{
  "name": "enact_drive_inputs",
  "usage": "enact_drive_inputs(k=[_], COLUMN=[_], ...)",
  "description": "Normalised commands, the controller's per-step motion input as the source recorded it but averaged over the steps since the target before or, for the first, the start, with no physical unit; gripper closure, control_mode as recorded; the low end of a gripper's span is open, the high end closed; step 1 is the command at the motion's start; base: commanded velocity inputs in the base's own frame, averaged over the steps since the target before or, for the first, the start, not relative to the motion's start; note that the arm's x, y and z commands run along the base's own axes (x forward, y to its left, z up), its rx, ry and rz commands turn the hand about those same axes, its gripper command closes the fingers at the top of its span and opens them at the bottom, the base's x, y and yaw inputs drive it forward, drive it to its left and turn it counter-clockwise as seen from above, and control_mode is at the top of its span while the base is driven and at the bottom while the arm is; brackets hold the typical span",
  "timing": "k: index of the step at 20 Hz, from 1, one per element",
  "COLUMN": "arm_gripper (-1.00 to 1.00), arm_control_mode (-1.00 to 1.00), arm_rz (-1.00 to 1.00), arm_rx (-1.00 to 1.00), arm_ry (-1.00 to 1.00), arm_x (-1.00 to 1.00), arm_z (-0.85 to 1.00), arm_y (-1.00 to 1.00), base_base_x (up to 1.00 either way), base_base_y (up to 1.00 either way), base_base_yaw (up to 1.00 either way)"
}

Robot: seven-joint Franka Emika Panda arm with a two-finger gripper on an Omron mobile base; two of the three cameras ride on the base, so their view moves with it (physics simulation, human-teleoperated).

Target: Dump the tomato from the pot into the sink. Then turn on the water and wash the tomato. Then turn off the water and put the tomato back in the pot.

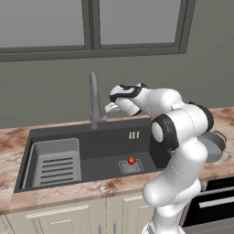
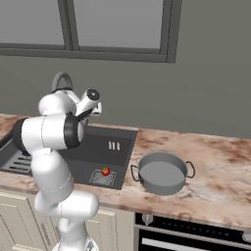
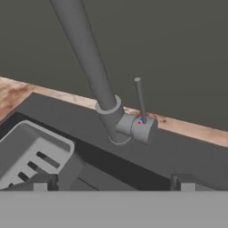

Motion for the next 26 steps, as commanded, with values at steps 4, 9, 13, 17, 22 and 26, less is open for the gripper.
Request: enact_drive_inputs(k=[4,9,13,17,22,26], arm_gripper=[-1.00,-1.00,-1.00,-1.00,-1.00,-1.00], arm_control_mode=[-1.00,-1.00,-1.00,-1.00,-1.00,-1.00], arm_rz=[0.00,0.00,0.00,0.00,0.00,0.00], arm_rx=[0.00,0.00,0.00,0.00,0.00,0.00], arm_ry=[0.00,0.00,0.00,0.00,0.00,0.00], arm_x=[0.29,0.23,0.19,0.11,0.04,0.11], arm_z=[-0.03,-0.08,-0.12,-0.19,-0.20,-0.15], arm_y=[0.03,0.01,0.01,0.06,0.05,0.04], base_base_x=[0.00,0.00,0.00,0.00,0.00,0.00], base_base_y=[0.00,0.00,0.00,0.00,0.00,0.00], base_base_yaw=[0.00,0.00,0.00,0.00,0.00,0.00])
